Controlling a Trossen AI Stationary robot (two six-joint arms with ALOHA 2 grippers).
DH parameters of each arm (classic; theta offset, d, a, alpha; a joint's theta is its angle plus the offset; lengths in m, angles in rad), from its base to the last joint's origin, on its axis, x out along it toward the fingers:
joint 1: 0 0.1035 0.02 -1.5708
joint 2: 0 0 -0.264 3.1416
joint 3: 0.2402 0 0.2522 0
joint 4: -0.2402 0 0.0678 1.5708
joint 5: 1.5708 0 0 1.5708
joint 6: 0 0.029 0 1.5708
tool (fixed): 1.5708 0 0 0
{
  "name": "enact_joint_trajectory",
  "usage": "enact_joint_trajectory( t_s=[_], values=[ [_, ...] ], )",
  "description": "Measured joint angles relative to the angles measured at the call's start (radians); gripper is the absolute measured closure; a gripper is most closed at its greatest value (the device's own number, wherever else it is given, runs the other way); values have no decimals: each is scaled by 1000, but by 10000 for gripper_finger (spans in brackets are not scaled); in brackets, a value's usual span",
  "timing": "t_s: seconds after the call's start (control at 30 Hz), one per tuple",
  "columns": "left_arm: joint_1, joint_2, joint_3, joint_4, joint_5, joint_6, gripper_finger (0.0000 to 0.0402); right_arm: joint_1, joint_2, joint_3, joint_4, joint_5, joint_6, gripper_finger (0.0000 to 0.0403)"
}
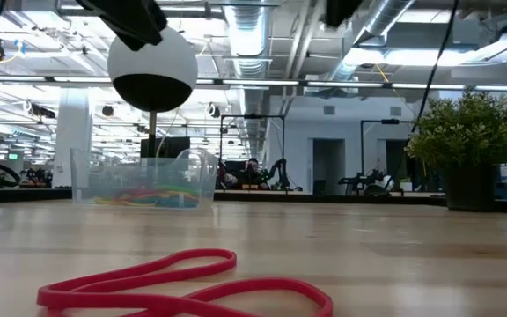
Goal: Pick and place rubber bands into bin
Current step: Put the red rubber band into the transparent container
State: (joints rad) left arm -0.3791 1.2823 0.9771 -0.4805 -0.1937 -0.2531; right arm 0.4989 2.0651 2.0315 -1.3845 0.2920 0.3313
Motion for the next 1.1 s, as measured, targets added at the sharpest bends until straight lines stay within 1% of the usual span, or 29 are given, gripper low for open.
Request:
enact_joint_trajectory(
  t_s=[0.07,0.13,0.2,0.27,0.4,0.5,0.63,0.73,0.9,0.97,1.03,1.1],
  values=[
    [-37,71,0,81,10,-10,391,34,-18,0,9,-5,-14,296],
    [-72,148,0,194,44,-23,391,66,-23,0,19,-32,-25,296],
    [-102,218,0,284,94,-23,391,96,-25,-2,27,-82,-54,296],
    [-131,292,0,388,134,-18,391,122,-29,-1,79,-133,-91,296],
    [-171,424,1,521,163,-6,391,161,-30,-1,178,-264,-187,296],
    [-186,517,16,549,163,-16,387,179,-30,-1,228,-311,-226,296],
    [-195,606,75,547,167,-41,361,195,-30,-1,240,-313,-188,296],
    [-212,649,119,544,169,-15,330,198,-30,-1,245,-313,-167,296],
    [-247,718,189,551,157,82,281,202,-30,-1,248,-313,-148,296],
    [-261,736,198,543,150,114,266,201,-30,-1,249,-314,-148,296],
    [-267,765,213,541,124,128,254,201,-30,-1,249,-314,-148,296],
    [-269,769,214,506,81,128,246,200,-29,-1,251,-314,-148,296]
  ],
)
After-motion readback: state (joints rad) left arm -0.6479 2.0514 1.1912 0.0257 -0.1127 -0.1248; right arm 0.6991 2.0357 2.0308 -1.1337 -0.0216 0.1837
